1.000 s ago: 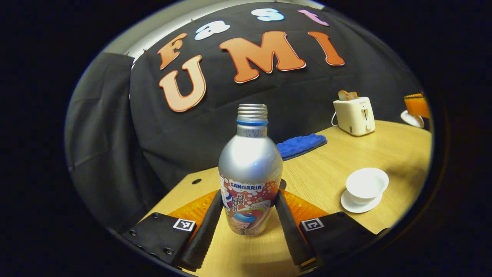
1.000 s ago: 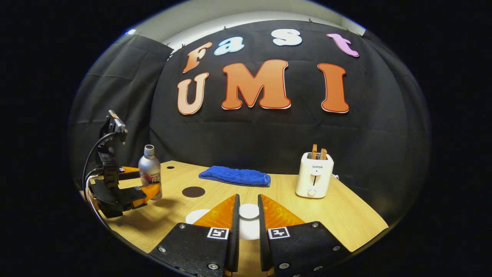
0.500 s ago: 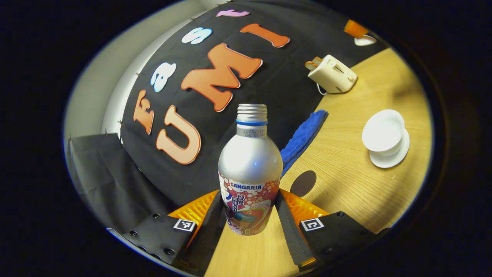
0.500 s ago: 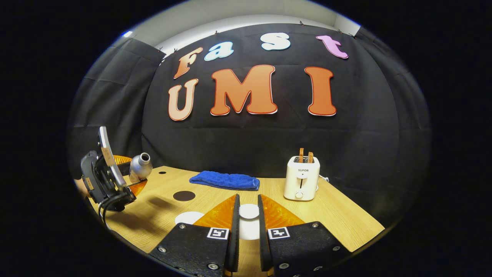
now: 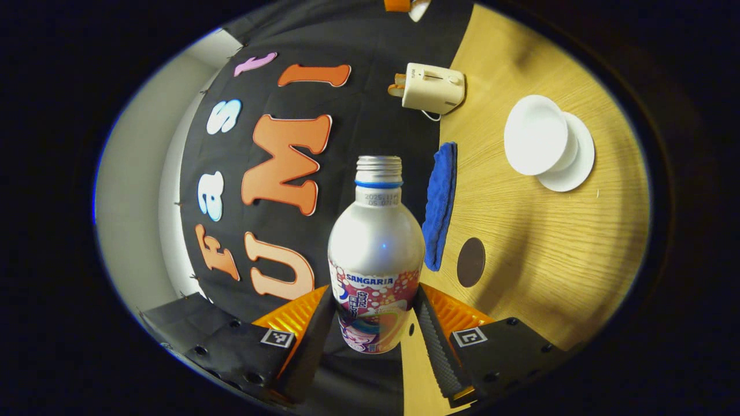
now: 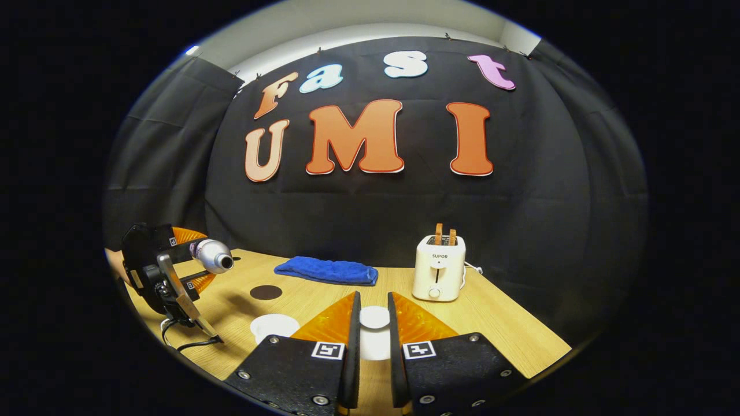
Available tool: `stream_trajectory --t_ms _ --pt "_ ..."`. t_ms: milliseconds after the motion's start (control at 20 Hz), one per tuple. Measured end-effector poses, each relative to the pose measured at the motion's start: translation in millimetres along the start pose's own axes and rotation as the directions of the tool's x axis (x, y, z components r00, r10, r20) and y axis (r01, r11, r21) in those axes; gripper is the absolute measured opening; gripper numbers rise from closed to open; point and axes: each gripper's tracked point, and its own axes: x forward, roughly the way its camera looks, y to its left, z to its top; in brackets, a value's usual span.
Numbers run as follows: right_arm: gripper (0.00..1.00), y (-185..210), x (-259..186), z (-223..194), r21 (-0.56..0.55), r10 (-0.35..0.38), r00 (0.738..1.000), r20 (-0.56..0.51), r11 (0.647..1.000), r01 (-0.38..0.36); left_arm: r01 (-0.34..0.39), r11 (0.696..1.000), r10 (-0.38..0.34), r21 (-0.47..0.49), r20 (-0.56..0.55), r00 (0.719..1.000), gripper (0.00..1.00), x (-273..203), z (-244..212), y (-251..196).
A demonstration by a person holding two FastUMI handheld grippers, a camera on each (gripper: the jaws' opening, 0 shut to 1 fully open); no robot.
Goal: Open the teacup lid with one hand, grasp the water bottle and pour water into the teacup with the other hand; after pouring, place the water bottle on the coaster and then close the teacup lid.
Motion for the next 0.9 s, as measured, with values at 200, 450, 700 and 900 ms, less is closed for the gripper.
stream_trajectory --t_ms 200,450,700,900 --pt "0.23 -1 0 -3 0.003 -0.002 1.000 -0.006 1.000 0.002 0.001 0.996 -0.004 0.091 0.032 0.999 0.88 -4 8 -2" --pt "0.23 2 -3 -6 -0.008 0.005 1.000 -0.007 1.000 -0.005 0.018 0.981 -0.029 0.194 0.054 0.998 0.84 0 15 -9" --pt "0.23 1 -3 -11 -0.024 0.004 1.000 -0.016 1.000 -0.004 0.017 0.961 -0.042 0.275 0.087 0.995 0.80 10 30 -12" --pt "0.23 0 -3 -12 -0.029 0.004 1.000 -0.011 1.000 -0.004 -0.015 0.942 -0.018 0.336 0.097 0.995 0.84 13 30 -14"
